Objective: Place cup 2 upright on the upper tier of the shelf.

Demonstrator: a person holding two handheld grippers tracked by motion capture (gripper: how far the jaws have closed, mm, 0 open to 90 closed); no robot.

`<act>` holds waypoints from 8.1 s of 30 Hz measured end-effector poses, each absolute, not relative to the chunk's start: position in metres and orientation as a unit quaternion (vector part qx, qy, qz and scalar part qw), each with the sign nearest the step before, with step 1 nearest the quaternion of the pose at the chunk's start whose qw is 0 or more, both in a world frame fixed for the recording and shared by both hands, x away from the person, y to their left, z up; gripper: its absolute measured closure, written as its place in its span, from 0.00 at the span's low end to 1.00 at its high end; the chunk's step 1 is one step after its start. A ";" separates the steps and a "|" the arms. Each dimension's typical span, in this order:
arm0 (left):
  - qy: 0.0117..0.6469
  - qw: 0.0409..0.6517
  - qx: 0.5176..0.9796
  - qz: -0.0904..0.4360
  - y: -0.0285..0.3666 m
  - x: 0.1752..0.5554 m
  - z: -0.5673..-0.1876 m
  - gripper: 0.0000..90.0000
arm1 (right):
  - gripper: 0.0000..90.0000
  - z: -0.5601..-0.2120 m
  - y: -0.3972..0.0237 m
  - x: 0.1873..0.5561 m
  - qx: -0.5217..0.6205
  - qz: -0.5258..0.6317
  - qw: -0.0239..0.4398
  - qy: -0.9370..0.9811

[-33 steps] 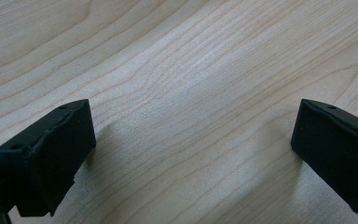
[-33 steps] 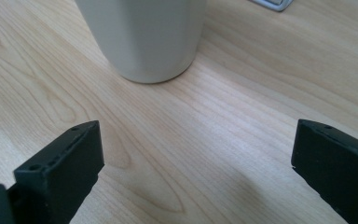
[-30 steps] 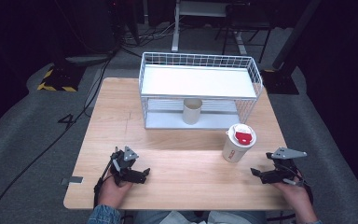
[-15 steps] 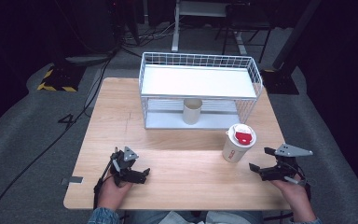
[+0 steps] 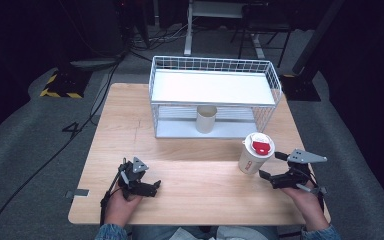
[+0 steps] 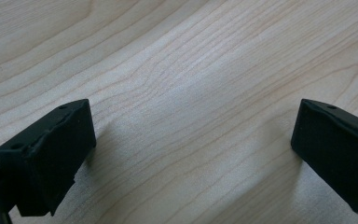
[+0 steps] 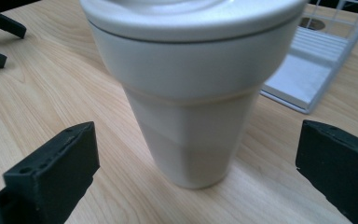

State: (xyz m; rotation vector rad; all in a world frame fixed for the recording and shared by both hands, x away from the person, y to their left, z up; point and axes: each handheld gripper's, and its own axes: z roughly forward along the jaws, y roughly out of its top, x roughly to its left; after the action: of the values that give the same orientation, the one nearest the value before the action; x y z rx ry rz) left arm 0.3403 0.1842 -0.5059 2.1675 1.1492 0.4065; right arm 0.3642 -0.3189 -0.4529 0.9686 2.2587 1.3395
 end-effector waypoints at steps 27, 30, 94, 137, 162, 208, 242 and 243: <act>0.439 0.319 0.825 0.157 0.184 0.340 -0.506 0.00 | 0.05 -0.479 -0.294 0.394 0.316 0.542 0.167 0.761; 0.441 0.320 0.824 0.156 0.184 0.340 -0.506 0.00 | 0.07 -0.482 -0.295 0.395 0.319 0.545 0.162 0.758; 0.440 0.320 0.825 0.157 0.184 0.340 -0.506 0.00 | 0.17 -0.469 -0.301 0.387 0.291 0.561 0.196 0.750; 0.445 0.321 0.821 0.157 0.183 0.340 -0.506 0.00 | 0.17 -0.363 -0.289 0.389 0.257 0.579 0.220 0.742; 0.449 0.319 0.820 0.155 0.183 0.341 -0.506 0.00 | 0.16 -0.304 -0.272 0.417 0.251 0.584 0.226 0.738; 0.450 0.320 0.818 0.158 0.182 0.342 -0.506 0.00 | 0.16 -0.257 -0.208 0.511 0.271 0.592 0.237 0.721; 0.451 0.319 0.818 0.159 0.182 0.342 -0.506 0.00 | 0.16 -0.291 -0.161 0.557 0.294 0.591 0.222 0.717; 0.451 0.319 0.818 0.159 0.182 0.342 -0.506 0.00 | 0.16 -0.291 -0.161 0.558 0.295 0.592 0.222 0.716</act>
State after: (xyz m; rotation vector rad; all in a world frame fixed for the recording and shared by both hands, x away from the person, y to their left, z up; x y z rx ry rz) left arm 0.3416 0.1819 -0.5059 2.1516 1.1872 0.4187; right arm 0.5576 -0.1608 -0.2909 0.8164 1.9795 1.6349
